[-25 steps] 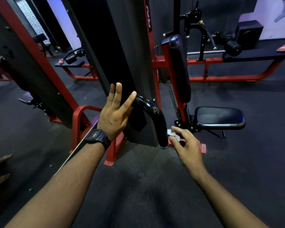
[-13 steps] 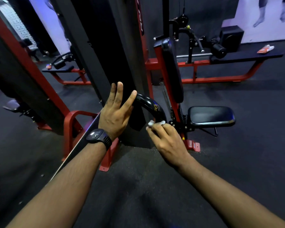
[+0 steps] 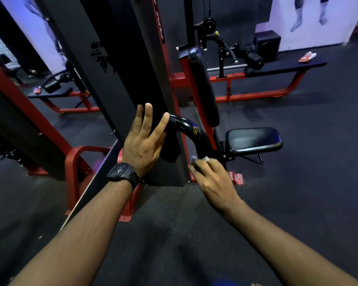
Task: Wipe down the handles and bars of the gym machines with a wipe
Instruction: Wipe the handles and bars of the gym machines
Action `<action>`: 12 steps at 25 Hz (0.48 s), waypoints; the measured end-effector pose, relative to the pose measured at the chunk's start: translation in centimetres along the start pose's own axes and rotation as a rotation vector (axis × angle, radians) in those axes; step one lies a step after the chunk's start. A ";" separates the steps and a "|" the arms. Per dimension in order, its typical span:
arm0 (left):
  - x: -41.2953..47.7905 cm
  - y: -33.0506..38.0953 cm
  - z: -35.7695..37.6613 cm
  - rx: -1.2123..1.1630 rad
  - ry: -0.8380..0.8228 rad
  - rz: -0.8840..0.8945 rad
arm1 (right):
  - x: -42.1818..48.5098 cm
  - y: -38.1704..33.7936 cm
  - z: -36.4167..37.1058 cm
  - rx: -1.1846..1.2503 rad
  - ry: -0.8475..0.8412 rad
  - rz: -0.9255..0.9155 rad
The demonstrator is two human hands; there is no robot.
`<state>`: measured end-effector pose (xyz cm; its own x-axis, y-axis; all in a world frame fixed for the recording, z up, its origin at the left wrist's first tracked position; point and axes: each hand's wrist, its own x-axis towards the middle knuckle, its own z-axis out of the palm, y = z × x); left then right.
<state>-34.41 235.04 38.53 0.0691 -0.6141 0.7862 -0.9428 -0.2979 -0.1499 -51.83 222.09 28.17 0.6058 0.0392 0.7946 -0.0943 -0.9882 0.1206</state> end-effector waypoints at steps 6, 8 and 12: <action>-0.3 -0.5 0.7 -0.025 0.002 0.029 | -2.7 -0.3 0.3 -0.049 -0.143 0.079; -0.6 -0.5 0.8 -0.051 0.002 0.024 | -2.6 -1.4 -0.1 -0.021 -0.173 0.136; -1.6 -1.1 0.7 -0.097 -0.008 0.033 | -0.6 -3.9 -1.1 0.088 -0.228 0.257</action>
<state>-33.22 235.85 36.98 0.0403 -0.6286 0.7767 -0.9717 -0.2057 -0.1160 -52.68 226.13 27.90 0.7329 -0.2371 0.6377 -0.2044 -0.9707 -0.1260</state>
